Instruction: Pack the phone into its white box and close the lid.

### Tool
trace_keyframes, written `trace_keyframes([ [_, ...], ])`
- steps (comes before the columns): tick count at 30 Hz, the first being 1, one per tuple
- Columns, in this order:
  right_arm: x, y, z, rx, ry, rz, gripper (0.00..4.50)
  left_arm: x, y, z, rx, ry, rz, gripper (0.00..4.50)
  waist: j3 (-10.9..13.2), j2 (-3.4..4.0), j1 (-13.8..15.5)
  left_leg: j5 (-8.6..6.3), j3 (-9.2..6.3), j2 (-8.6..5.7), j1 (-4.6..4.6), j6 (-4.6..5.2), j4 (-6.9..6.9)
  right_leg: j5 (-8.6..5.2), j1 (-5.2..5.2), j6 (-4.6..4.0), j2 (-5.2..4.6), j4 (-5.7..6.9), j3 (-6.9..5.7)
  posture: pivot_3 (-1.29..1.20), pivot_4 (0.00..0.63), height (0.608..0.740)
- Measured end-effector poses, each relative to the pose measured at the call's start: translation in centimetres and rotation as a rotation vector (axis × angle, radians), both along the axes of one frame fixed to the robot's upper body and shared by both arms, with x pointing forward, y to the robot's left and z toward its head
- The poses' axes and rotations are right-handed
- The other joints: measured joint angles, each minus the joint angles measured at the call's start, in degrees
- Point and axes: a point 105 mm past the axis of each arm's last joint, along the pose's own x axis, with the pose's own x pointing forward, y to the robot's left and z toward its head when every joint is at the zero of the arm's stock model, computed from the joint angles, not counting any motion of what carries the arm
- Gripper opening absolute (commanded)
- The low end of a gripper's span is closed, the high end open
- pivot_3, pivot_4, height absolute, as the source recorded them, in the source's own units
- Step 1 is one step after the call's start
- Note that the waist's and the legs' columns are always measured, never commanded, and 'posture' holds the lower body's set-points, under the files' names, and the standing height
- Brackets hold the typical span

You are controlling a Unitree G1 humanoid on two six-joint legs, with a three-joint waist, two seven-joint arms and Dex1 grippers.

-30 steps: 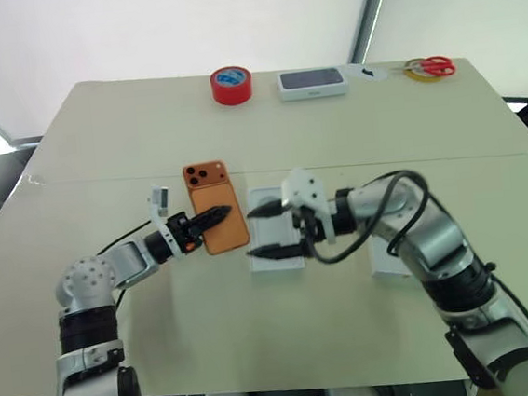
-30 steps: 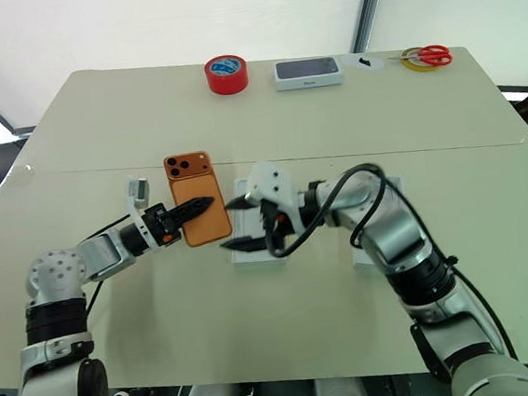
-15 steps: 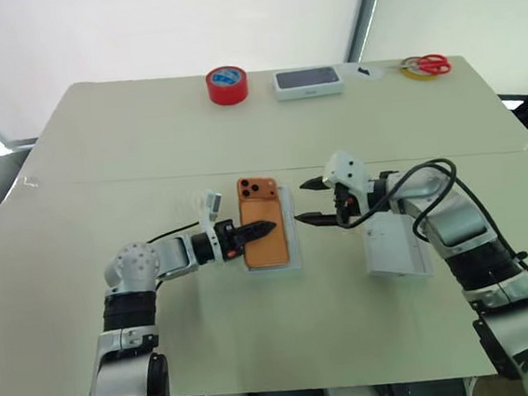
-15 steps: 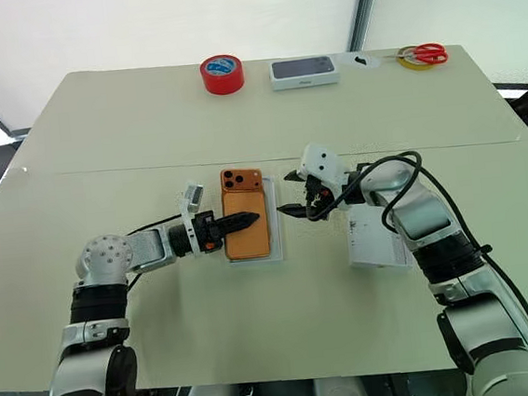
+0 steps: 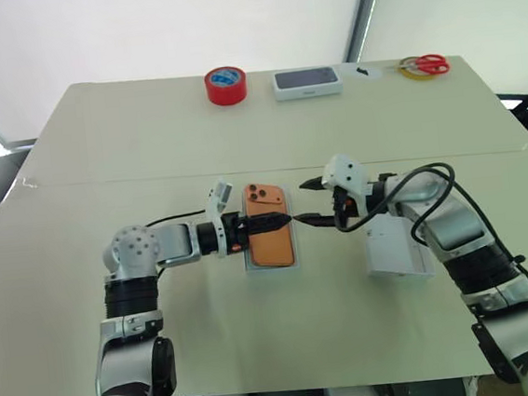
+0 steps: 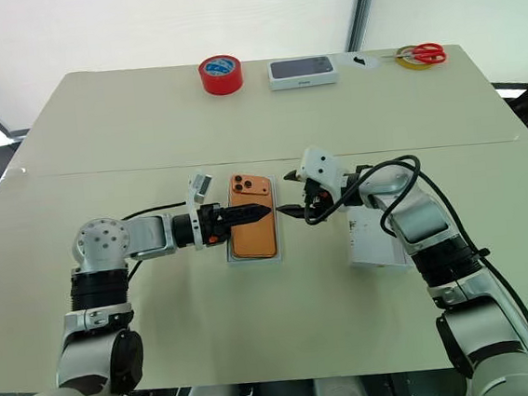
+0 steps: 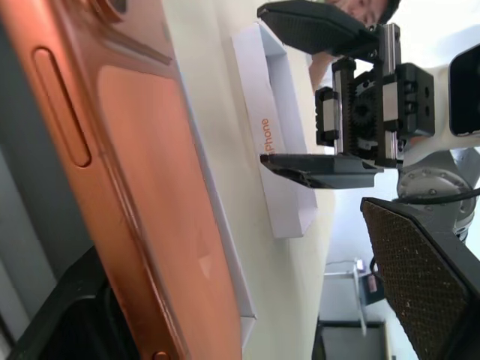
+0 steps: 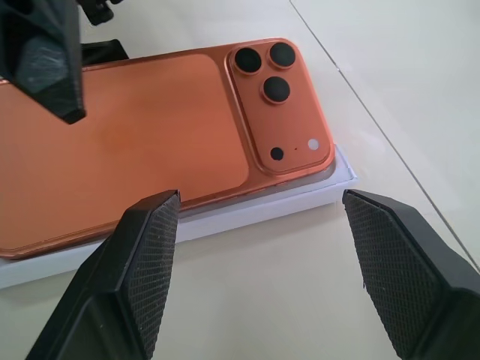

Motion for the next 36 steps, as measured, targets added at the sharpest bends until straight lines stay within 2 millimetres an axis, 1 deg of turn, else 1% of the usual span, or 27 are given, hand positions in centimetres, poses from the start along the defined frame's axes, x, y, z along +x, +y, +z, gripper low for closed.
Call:
trace_keyframes([
  [4, 0.1, -0.1, -0.2, 0.001, 0.005, -0.003, 3.63, 0.1, 0.6, 0.3, 0.016, 0.007, 0.021, 4.21, 0.0, 0.0, 0.07, 0.0, -0.01, 0.0, 0.0, 0.0, 0.03, 0.0, 0.02, 0.0, 0.0, 0.0, 0.0, 0.0, 0.15, 0.74],
  [7, 0.1, 0.3, -0.4, 0.013, 0.015, 0.001, 3.63, 0.4, 1.2, 0.7, 0.041, -0.01, 0.051, 4.21, 0.0, 0.0, 0.05, 0.01, 0.0, 0.0, 0.0, -0.01, 0.03, 0.0, 0.01, 0.0, 0.0, 0.0, 0.0, 0.0, 0.15, 0.74],
  [12, 0.1, 0.4, -0.4, 0.011, 0.01, 0.005, 3.63, 1.0, 3.4, 1.4, 0.105, -0.044, 0.108, 4.21, 0.0, 0.0, 0.05, 0.01, 0.0, 0.0, 0.0, -0.02, 0.02, 0.0, 0.0, 0.0, 0.0, 0.0, 0.0, 0.0, 0.15, 0.74],
  [15, 0.1, 0.6, -0.4, 0.014, 0.002, 0.012, 3.63, 1.1, 4.1, 1.7, 0.126, -0.06, 0.12, 4.21, 0.0, 0.0, 0.19, 0.01, 0.0, -0.01, -0.01, -0.02, 0.05, 0.0, 0.02, 0.0, 0.0, 0.0, 0.0, 0.0, 0.15, 0.74],
  [20, 0.1, 0.7, -0.5, 0.012, 0.001, 0.012, 3.63, 0.5, 4.5, 1.9, 0.154, -0.099, 0.112, 4.21, 0.0, 0.0, 0.09, 0.02, 0.0, -0.01, -0.01, -0.03, 0.03, 0.0, 0.01, 0.0, 0.0, 0.0, 0.0, 0.0, 0.15, 0.74],
  [23, 0.1, 0.7, -0.6, 0.011, 0.003, 0.01, 3.63, 0.9, 5.0, 2.5, 0.152, -0.191, 0.169, 4.21, 0.0, 0.0, 0.07, 0.04, 0.0, 0.0, -0.01, -0.07, 0.01, 0.0, -0.01, 0.0, 0.0, 0.0, 0.0, 0.0, 0.15, 0.74],
  [25, 0.2, 0.7, -0.6, 0.01, -0.001, 0.003, 3.63, 1.5, 5.9, 2.5, 0.197, -0.266, 0.227, 3.68, 0.0, 0.01, 0.0, 0.04, 0.01, 0.0, -0.01, -0.08, 0.0, 0.0, -0.02, 0.0, 0.01, 0.0, 0.0, 0.0, 0.15, 0.74],
  [26, 0.3, 0.6, -0.6, 0.006, -0.01, -0.001, 3.38, 1.8, 6.8, 2.2, 0.241, -0.301, 0.262, 3.35, 0.0, 0.01, -0.03, 0.05, 0.02, 0.0, 0.0, -0.08, -0.02, 0.0, -0.03, 0.0, 0.01, 0.0, 0.0, 0.0, 0.15, 0.74],
  [28, 0.6, 0.3, -0.8, -0.014, -0.033, -0.018, 2.75, 2.4, 8.5, 1.5, 0.318, -0.347, 0.332, 2.36, 0.01, 0.01, 0.02, 0.04, 0.02, 0.0, 0.0, -0.08, -0.02, 0.0, -0.04, 0.0, 0.01, 0.0, 0.01, 0.0, 0.15, 0.74],
  [30, 1.0, -0.1, -1.2, -0.038, -0.054, -0.039, 1.73, 2.9, 10.0, 0.6, 0.439, -0.434, 0.365, 1.28, 0.01, 0.01, 0.02, 0.04, 0.05, -0.01, 0.0, -0.08, -0.02, 0.0, -0.04, -0.01, 0.0, -0.01, 0.03, 0.0, 0.15, 0.74],
  [32, 1.4, -0.5, -1.8, -0.069, -0.066, -0.06, 0.69, 2.9, 10.7, -0.2, 0.528, -0.522, 0.358, 0.24, 0.01, 0.02, 0.24, 0.04, 0.05, -0.01, -0.01, -0.07, -0.02, -0.01, -0.02, -0.01, -0.02, -0.02, 0.03, 0.0, 0.15, 0.74],
  [33, 1.5, -0.6, -2.0, -0.086, -0.075, -0.063, 0.12, 2.9, 10.5, -0.4, 0.54, -0.549, 0.341, 0.0, 0.01, 0.02, 0.39, 0.03, 0.04, -0.01, -0.02, -0.06, -0.01, -0.01, -0.03, -0.02, -0.04, -0.02, 0.03, 0.0, 0.15, 0.74],
  [34, 1.5, -0.5, -2.3, -0.105, -0.08, -0.057, 0.05, 2.8, 10.0, -0.7, 0.542, -0.568, 0.319, 0.0, 0.01, 0.02, 0.41, 0.03, 0.04, -0.01, -0.03, -0.05, 0.0, 0.0, -0.02, -0.02, -0.05, -0.02, 0.03, 0.0, 0.15, 0.74],
  [36, 1.3, -0.2, -3.1, -0.162, -0.102, -0.02, 0.05, 2.4, 8.8, -1.6, 0.565, -0.604, 0.235, 0.0, 0.01, 0.02, 0.26, 0.01, 0.05, -0.02, -0.03, -0.02, 0.0, -0.01, -0.01, -0.02, -0.06, -0.02, 0.03, 0.0, 0.15, 0.74],
])
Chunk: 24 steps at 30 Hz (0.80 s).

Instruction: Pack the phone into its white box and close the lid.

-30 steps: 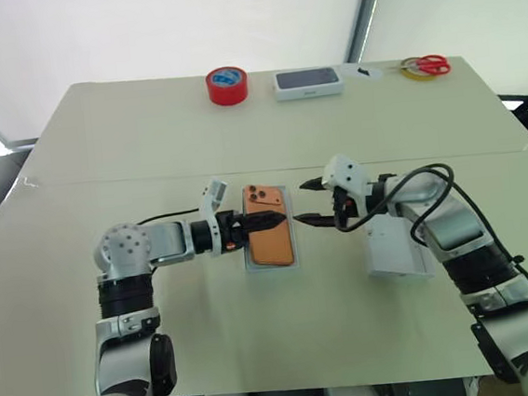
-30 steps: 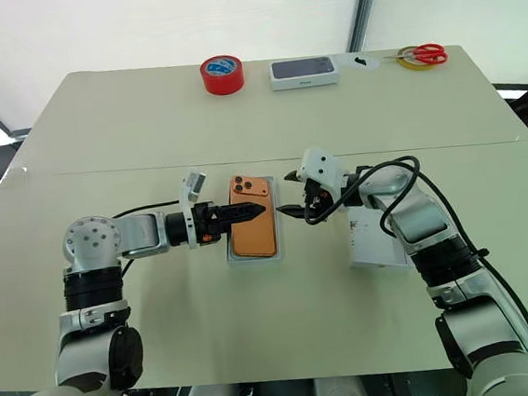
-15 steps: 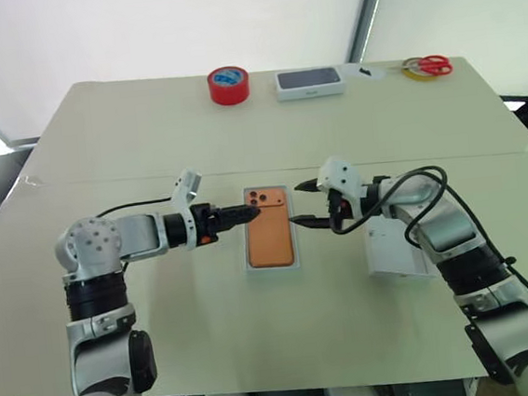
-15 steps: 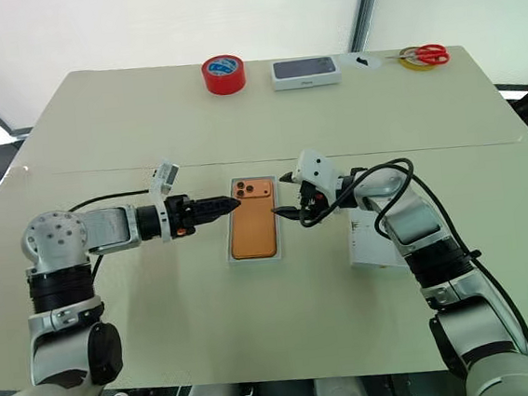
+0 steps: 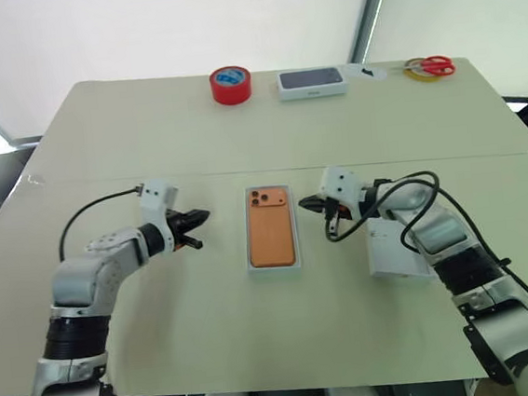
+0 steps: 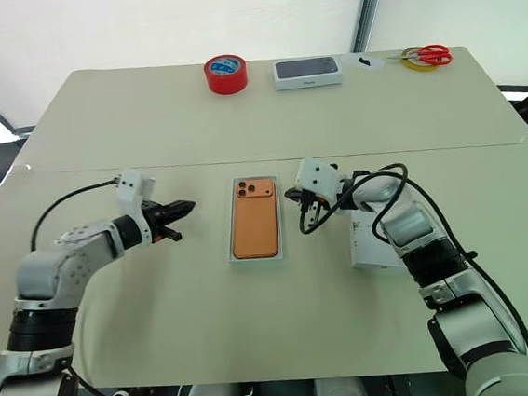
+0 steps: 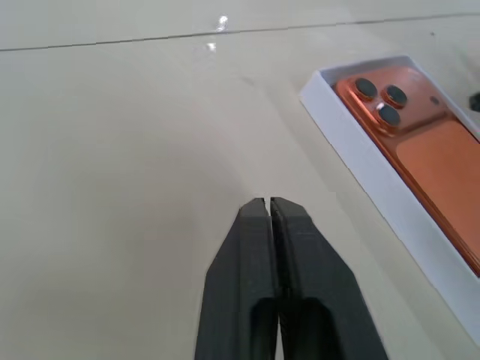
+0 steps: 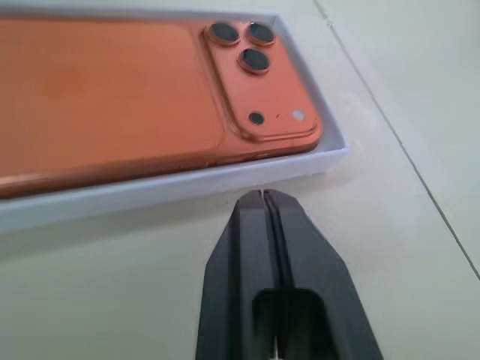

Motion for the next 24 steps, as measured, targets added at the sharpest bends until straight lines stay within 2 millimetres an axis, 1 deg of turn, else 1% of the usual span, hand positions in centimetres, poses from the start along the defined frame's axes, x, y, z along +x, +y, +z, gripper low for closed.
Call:
trace_keyframes([
  [2, -0.2, -0.1, -0.9, -0.046, 0.006, 0.024, 0.05, -0.6, -1.0, -1.2, 0.042, 0.019, -0.067, 0.0, 0.0, 0.0, -0.19, 0.0, 0.0, 0.0, 0.0, 0.0, -0.04, 0.0, -0.04, 0.0, 0.01, 0.01, 0.01, 0.0, 0.15, 0.74],
  [5, -0.6, -0.4, -1.1, -0.058, 0.025, 0.048, 0.05, -0.9, -2.1, -1.2, 0.044, 0.022, -0.132, 0.0, -0.03, 0.06, -0.08, 0.0, -0.01, 0.01, 0.01, 0.02, -0.03, 0.0, -0.01, -0.01, 0.01, 0.01, 0.0, 0.0, 0.15, 0.74],
  [9, -1.6, -0.2, -1.2, -0.037, 0.07, 0.095, 0.05, -0.9, -5.3, -1.4, -0.023, 0.06, -0.223, 0.0, -0.02, 0.04, 0.3, -0.09, -0.03, 0.0, -0.01, 0.17, 0.11, 0.0, 0.08, 0.01, 0.01, 0.02, -0.02, 0.0, 0.15, 0.74],
  [12, -2.0, -1.6, -1.1, -0.06, 0.096, 0.094, 0.05, -1.2, -6.8, -1.1, -0.053, 0.086, -0.306, 0.0, -0.01, 0.04, 0.34, -0.09, -0.02, -0.01, -0.02, 0.18, 0.12, 0.0, 0.07, 0.01, 0.01, 0.02, -0.02, 0.0, 0.15, 0.74],
  [16, -2.8, -3.5, -1.1, -0.063, 0.145, 0.06, 0.05, -1.3, -8.8, 0.4, -0.104, 0.08, -0.417, 0.0, 0.0, 0.03, 0.38, -0.09, -0.02, 0.0, -0.03, 0.18, 0.15, 0.0, 0.07, 0.01, 0.03, 0.02, -0.02, 0.0, 0.15, 0.74],
  [18, -3.5, -4.8, -1.1, -0.081, 0.16, 0.05, 0.05, -1.2, -10.5, 1.4, -0.138, 0.064, -0.475, 0.0, 0.01, 0.05, 0.98, -0.1, -0.02, 0.0, -0.03, 0.2, 0.18, 0.0, 0.08, 0.01, 0.04, 0.02, -0.02, 0.0, 0.15, 0.74],
  [20, -4.2, -5.8, -1.1, -0.096, 0.18, 0.04, 0.05, -1.5, -11.9, 2.0, -0.161, 0.052, -0.521, 0.0, 0.01, 0.05, 1.19, -0.12, -0.01, 0.0, -0.03, 0.23, 0.23, 0.0, 0.11, 0.01, 0.04, 0.02, -0.02, 0.0, 0.15, 0.74],
  [23, -5.4, -7.4, -1.2, -0.117, 0.202, 0.026, 0.05, -2.4, -13.4, 1.4, -0.171, 0.076, -0.569, 0.0, 0.01, 0.05, 1.24, -0.14, -0.02, 0.0, -0.03, 0.27, 0.31, 0.0, 0.13, 0.01, 0.05, 0.03, -0.02, 0.0, 0.15, 0.74],
  [24, -5.7, -7.8, -1.2, -0.122, 0.208, 0.022, 0.05, -2.8, -13.7, 0.9, -0.165, 0.093, -0.587, 0.0, 0.01, 0.05, 1.22, -0.25, -0.03, 0.02, -0.03, 0.46, 0.34, 0.0, 0.15, 0.01, 0.06, 0.03, -0.02, 0.0, 0.15, 0.74],
])
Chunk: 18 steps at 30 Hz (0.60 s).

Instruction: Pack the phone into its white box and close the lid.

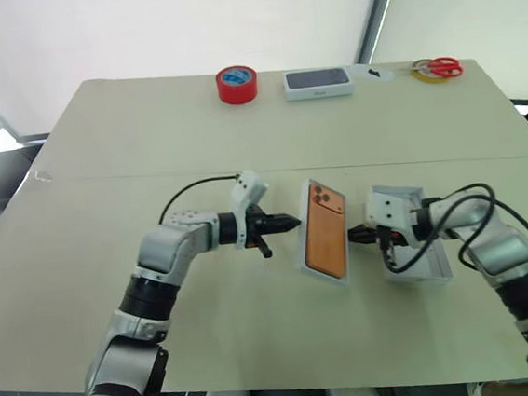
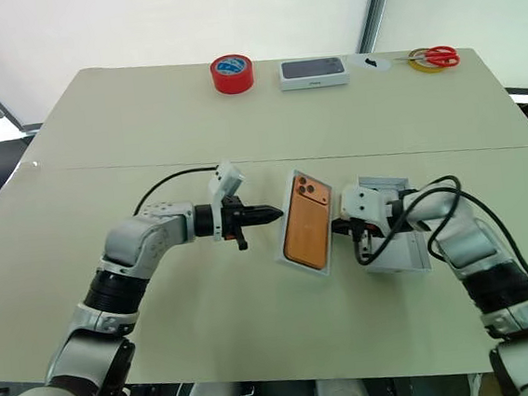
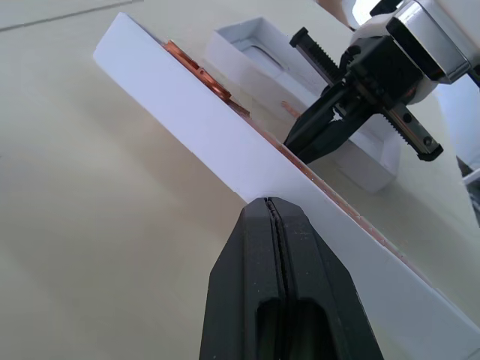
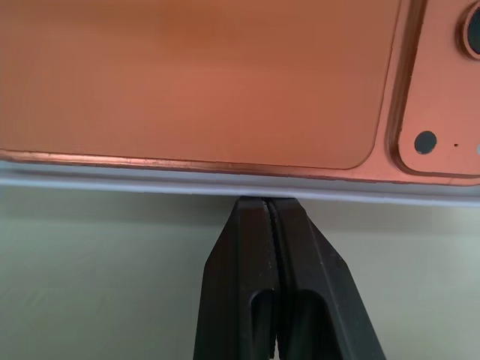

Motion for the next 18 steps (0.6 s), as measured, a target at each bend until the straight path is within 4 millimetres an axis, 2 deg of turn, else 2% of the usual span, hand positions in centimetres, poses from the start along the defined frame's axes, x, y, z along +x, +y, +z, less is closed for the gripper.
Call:
trace_keyframes([
  [3, -0.4, -0.9, 0.1, -0.01, 0.004, -0.015, 0.05, -1.5, -0.3, -1.5, 0.025, 0.051, -0.043, 0.0, 0.0, 0.0, -0.23, -0.01, -0.01, 0.03, 0.0, 0.02, 0.05, 0.0, 0.02, 0.0, 0.02, 0.01, 0.0, 0.0, 0.15, 0.74],
  [6, -0.4, -0.7, 0.4, 0.0, -0.01, -0.011, 0.05, -2.5, 0.1, -3.1, 0.078, 0.088, -0.073, 0.0, 0.01, 0.03, -0.32, -0.01, -0.03, 0.04, 0.0, 0.02, 0.05, 0.0, 0.01, 0.0, 0.04, 0.03, 0.0, 0.0, 0.15, 0.74],
  [11, -0.7, -0.4, 0.7, 0.007, -0.018, 0.006, 0.05, -2.4, 0.4, -3.0, 0.09, 0.065, -0.072, 0.0, 0.02, 0.03, 0.0, -0.04, -0.05, 0.04, 0.0, 0.07, 0.17, 0.0, 0.08, 0.0, 0.03, 0.02, 0.0, 0.0, 0.15, 0.74],
  [18, -2.1, -0.9, 0.2, -0.014, 0.053, 0.029, 0.05, -1.1, 0.5, -2.8, 0.097, 0.005, -0.005, 0.0, 0.02, 0.04, -0.05, -0.13, -0.1, 0.03, 0.0, 0.22, 0.29, 0.0, 0.18, 0.0, 0.01, 0.0, -0.03, 0.0, 0.15, 0.74],
])
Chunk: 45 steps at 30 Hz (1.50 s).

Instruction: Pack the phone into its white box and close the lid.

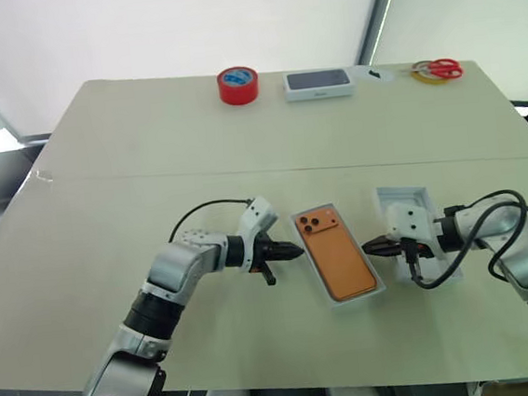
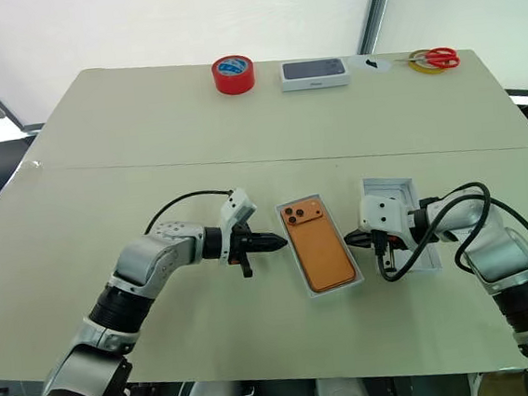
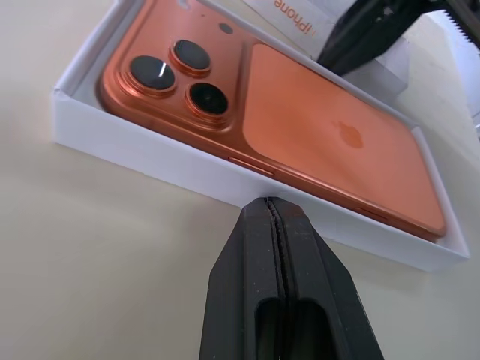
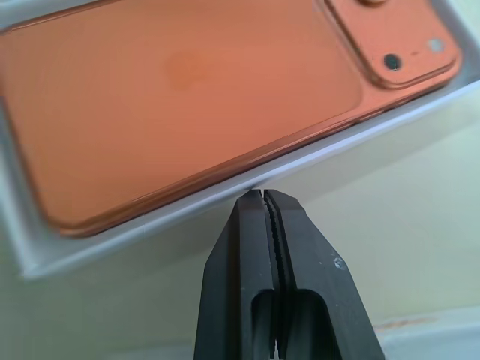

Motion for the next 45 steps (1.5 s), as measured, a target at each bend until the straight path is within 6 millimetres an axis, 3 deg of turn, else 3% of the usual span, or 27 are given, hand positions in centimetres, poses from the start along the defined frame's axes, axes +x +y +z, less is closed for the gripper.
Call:
trace_keyframes([
  [13, -1.2, -0.7, -0.3, -0.049, 0.032, 0.016, 0.05, 1.4, -1.4, 0.0, -0.01, -0.034, 0.035, 0.0, 0.01, 0.01, 0.18, -0.01, -0.01, -0.01, 0.0, 0.02, 0.06, 0.0, 0.04, 0.01, 0.0, 0.0, -0.01, 0.0, 0.15, 0.74],
  [25, -1.1, -1.1, -0.2, -0.07, 0.017, 0.002, 0.05, 0.8, -0.3, -0.5, 0.001, -0.047, 0.035, 0.0, 0.0, 0.03, 0.13, 0.03, -0.01, -0.01, 0.0, -0.06, 0.06, 0.0, 0.04, 0.01, 0.0, 0.0, -0.01, 0.0, 0.15, 0.74],
  [32, 0.5, -2.0, 2.5, -0.081, -0.066, -0.026, 0.05, 1.7, 3.2, 0.1, 0.012, -0.13, 0.152, 0.0, 0.01, 0.05, -0.03, 0.03, -0.01, 0.01, 0.01, -0.05, 0.05, -0.01, 0.03, 0.01, 0.0, 0.0, -0.01, 0.0, 0.15, 0.74],
  [36, -0.7, -3.3, 1.3, -0.117, -0.005, -0.022, 0.05, 1.9, 5.3, 0.4, 0.019, -0.187, 0.221, 0.0, 0.01, 0.04, 0.29, 0.01, -0.03, -0.03, 0.0, -0.03, 0.05, -0.01, 0.1, 0.01, -0.07, -0.05, -0.03, 0.0, 0.15, 0.74],
  [45, 0.3, -4.7, 1.8, -0.117, -0.105, -0.069, 0.05, 1.6, 10.3, 2.5, -0.071, -0.229, 0.36, 0.0, 0.0, 0.07, 0.04, 0.01, -0.02, -0.01, 0.04, -0.03, 0.07, 0.0, 0.11, 0.01, -0.08, -0.02, -0.03, 0.0, 0.15, 0.74],
])
